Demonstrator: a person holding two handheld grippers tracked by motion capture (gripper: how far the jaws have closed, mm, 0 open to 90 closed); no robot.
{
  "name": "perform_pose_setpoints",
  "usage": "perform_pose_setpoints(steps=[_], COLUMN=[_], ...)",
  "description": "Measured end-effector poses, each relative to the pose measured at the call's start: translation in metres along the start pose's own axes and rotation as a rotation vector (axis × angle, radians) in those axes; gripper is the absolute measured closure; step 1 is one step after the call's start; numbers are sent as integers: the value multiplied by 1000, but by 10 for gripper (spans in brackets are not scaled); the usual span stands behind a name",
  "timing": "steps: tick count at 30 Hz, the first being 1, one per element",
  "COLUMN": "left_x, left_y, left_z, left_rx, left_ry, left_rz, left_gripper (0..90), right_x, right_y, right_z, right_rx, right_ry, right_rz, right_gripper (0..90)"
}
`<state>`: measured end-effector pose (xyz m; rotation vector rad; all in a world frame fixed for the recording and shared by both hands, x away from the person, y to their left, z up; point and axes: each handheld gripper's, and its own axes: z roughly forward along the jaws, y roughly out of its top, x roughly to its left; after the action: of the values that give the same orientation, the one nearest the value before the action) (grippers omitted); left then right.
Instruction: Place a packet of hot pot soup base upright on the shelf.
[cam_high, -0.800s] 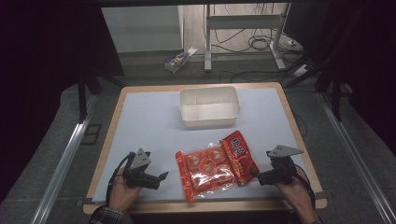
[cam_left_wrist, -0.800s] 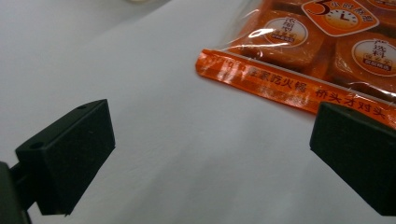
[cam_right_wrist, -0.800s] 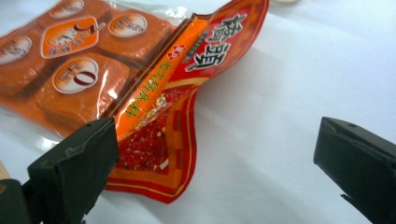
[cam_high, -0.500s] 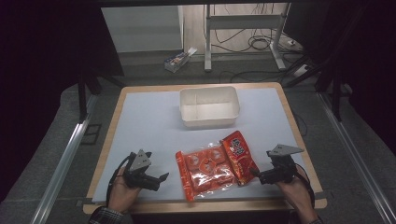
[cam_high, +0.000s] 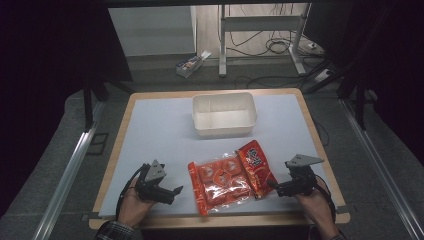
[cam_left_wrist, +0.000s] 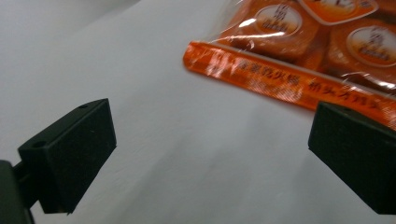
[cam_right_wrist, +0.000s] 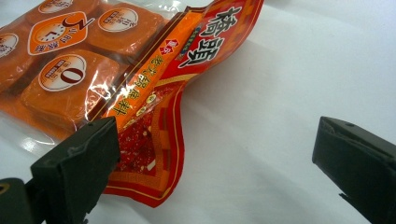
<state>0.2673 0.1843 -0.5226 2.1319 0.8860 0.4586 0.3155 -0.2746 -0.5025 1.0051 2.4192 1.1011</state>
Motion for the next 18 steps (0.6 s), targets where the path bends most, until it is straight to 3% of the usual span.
perform_pose_setpoints(steps=[4,5,7,10,14,15,16,18], left_x=[-2,-4,-4,-4,-6,-8,-10,-11], left_y=[4,7,8,16,22,24,27,32], left_z=[1,1,1,4,11,13,16,18], left_rx=[-9,-14,-21,-55,-51,-45,-52,-63], left_ry=[-4,-7,-5,-58,-77,-77,-80,-83], left_rz=[-13,0,1,-23,-13,-1,9,15], left_gripper=[66,150,232,402,632,632,780,873], right_x=[1,1,1,1,2,2,2,2], right_y=[1,1,1,1,1,1,1,1], right_z=[0,0,0,0,1,1,1,1], right_rx=[-4,-5,-5,-3,0,1,2,5], right_ry=[-4,-3,-4,-5,-5,-4,-5,-3], right_rz=[-3,-3,-3,-5,-8,-11,-14,-14], right_gripper=[10,10,11,12,13,13,15,16])
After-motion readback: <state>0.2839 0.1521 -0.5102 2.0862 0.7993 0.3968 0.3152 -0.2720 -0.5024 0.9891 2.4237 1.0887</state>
